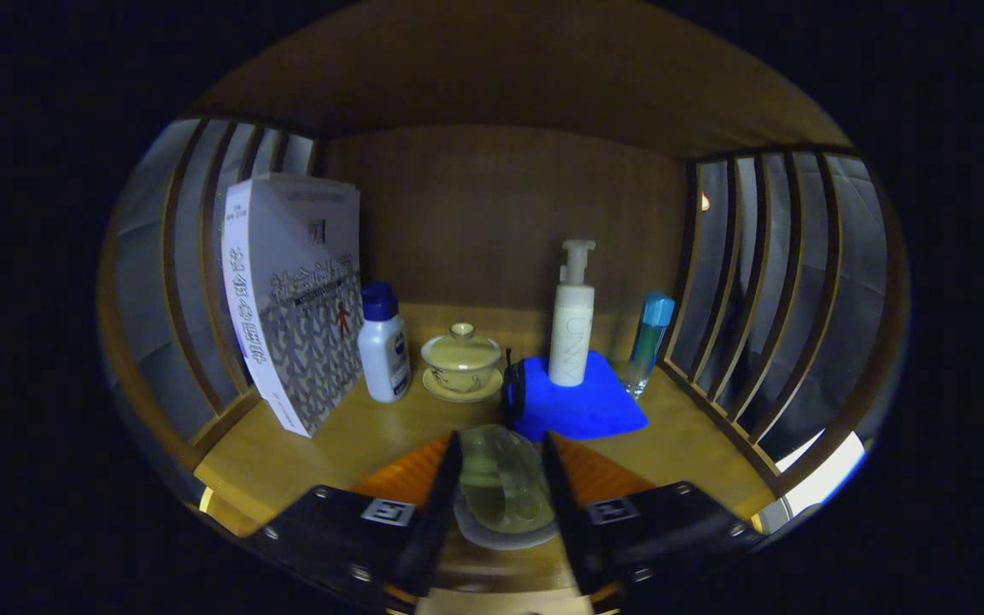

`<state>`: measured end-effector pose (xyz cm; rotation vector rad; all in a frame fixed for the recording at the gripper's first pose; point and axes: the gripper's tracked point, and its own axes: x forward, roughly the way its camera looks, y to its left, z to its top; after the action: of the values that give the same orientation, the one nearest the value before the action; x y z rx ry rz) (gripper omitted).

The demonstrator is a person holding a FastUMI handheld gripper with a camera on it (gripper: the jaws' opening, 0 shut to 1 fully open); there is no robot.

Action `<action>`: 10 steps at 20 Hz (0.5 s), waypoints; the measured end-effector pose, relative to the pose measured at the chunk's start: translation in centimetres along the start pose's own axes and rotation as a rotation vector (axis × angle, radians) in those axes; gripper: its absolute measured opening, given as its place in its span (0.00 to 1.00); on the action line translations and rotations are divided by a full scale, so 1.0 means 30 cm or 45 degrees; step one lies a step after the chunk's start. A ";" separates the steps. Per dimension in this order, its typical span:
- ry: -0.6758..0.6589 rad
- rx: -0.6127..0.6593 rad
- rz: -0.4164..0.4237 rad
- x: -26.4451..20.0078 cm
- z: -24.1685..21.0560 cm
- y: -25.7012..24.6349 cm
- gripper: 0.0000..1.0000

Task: Pull open the drawer, take out the items inside it, and place them on the countertop above the cabinet.

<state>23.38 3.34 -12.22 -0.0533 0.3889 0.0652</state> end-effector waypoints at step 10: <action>-0.521 0.001 0.133 -0.698 0.077 0.164 0.96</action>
<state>4.54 7.27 -2.30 -0.0183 -0.0175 0.1758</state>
